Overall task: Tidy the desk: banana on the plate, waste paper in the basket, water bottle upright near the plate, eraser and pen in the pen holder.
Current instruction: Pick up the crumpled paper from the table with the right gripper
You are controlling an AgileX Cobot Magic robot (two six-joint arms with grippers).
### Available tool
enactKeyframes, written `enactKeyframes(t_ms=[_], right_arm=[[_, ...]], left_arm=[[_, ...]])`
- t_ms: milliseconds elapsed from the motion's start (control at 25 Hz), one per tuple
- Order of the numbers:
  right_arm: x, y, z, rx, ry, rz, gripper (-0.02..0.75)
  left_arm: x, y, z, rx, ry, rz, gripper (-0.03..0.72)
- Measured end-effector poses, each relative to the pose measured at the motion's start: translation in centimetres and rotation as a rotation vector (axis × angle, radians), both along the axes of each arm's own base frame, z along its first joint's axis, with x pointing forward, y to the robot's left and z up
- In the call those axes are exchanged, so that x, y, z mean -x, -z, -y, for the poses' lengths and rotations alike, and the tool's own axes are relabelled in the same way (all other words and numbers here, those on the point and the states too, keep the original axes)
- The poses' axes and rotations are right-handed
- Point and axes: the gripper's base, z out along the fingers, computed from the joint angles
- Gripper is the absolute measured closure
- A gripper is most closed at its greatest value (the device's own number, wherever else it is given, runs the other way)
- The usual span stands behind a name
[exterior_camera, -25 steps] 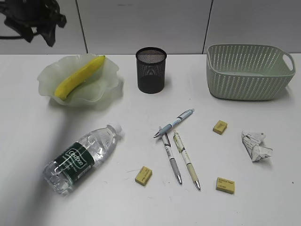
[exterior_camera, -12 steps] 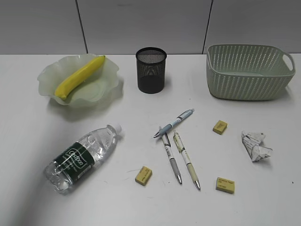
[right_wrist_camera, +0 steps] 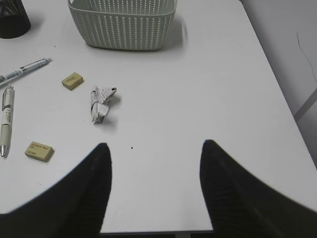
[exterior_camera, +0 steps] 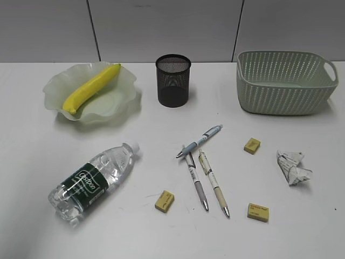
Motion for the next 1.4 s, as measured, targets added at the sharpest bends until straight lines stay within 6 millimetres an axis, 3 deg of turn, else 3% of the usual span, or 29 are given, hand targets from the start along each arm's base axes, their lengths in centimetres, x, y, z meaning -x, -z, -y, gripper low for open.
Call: enactKeyframes(t_ms=[240, 520, 680, 840, 1120, 1280, 1400], right_arm=[[0.0, 0.0, 0.0, -0.002, -0.001, 0.000, 0.282], [-0.1, 0.0, 0.0, 0.041, -0.021, -0.006, 0.282], [-1.6, -0.5, -0.1, 0.092, -0.047, -0.056, 0.282], [-4.1, -1.7, -0.4, 0.109, -0.061, -0.087, 0.282], [-10.0, -4.1, -1.7, 0.140, -0.176, -0.180, 0.282], [-14.6, -4.1, -3.4, 0.145, -0.252, -0.359, 0.282], [-18.4, -2.7, -4.5, 0.111, -0.256, -0.541, 0.282]], left_arm=[[8.0, 5.0, -1.7, 0.022, 0.009, -0.007, 0.262], [13.5, 11.6, -2.8, 0.050, 0.026, 0.060, 0.262], [15.3, 14.6, -3.2, 0.066, 0.035, 0.118, 0.263], [16.5, 16.6, -3.3, 0.096, 0.048, 0.173, 0.264], [18.4, 16.8, -3.5, 0.133, 0.087, 0.307, 0.264], [18.4, 16.8, -3.3, 0.135, 0.101, 0.306, 0.270], [18.4, 16.8, -3.3, 0.136, 0.102, 0.306, 0.273]])
